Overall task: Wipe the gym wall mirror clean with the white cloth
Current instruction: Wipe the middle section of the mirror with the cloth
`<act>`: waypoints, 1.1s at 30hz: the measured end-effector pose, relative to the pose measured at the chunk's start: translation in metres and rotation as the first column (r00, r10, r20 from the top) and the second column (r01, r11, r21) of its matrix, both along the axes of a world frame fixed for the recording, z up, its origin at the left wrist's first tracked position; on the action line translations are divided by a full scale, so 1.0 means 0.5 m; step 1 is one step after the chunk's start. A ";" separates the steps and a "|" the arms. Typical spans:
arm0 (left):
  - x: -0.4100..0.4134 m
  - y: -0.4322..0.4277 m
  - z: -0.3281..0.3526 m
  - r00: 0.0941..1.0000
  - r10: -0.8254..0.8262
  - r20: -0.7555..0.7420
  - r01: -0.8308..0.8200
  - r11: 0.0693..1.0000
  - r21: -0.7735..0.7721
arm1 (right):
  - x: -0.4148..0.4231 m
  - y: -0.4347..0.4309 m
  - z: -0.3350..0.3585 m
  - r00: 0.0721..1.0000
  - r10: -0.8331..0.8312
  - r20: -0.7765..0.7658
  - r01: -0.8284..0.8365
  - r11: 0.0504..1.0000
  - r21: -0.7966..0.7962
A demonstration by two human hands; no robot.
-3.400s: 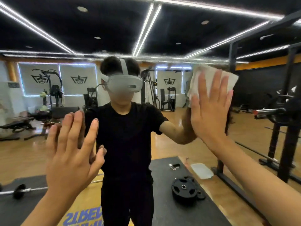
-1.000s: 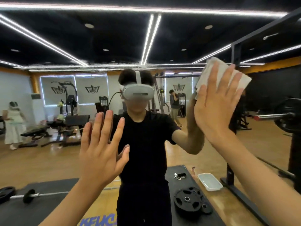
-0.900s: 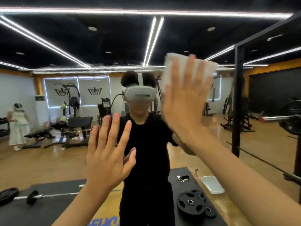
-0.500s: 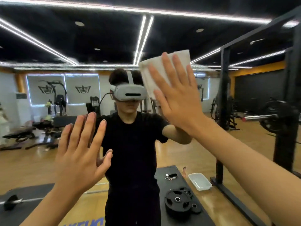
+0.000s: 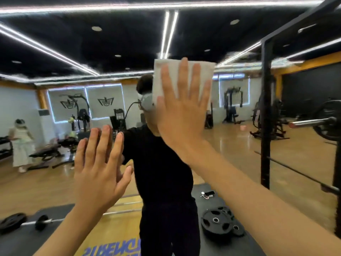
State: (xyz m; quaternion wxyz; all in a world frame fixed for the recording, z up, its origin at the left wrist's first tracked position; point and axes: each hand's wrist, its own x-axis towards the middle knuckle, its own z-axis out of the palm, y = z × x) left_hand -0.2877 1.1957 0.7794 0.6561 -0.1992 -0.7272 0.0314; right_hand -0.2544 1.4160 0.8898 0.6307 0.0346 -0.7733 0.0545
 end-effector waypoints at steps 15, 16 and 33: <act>0.001 -0.002 0.002 1.000 -0.002 -0.010 0.002 1.000 -0.009 | 0.036 0.391 0.010 0.992 -0.108 0.071 0.100 0.989 0.112; 0.000 0.000 0.001 1.000 0.000 -0.013 0.000 1.000 -0.004 | 0.040 0.407 0.005 0.991 -0.111 0.075 0.108 0.993 0.035; 0.004 0.001 0.000 1.000 0.007 0.006 -0.007 1.000 0.014 | 0.020 0.112 -0.306 0.983 0.019 0.182 -0.120 0.818 0.562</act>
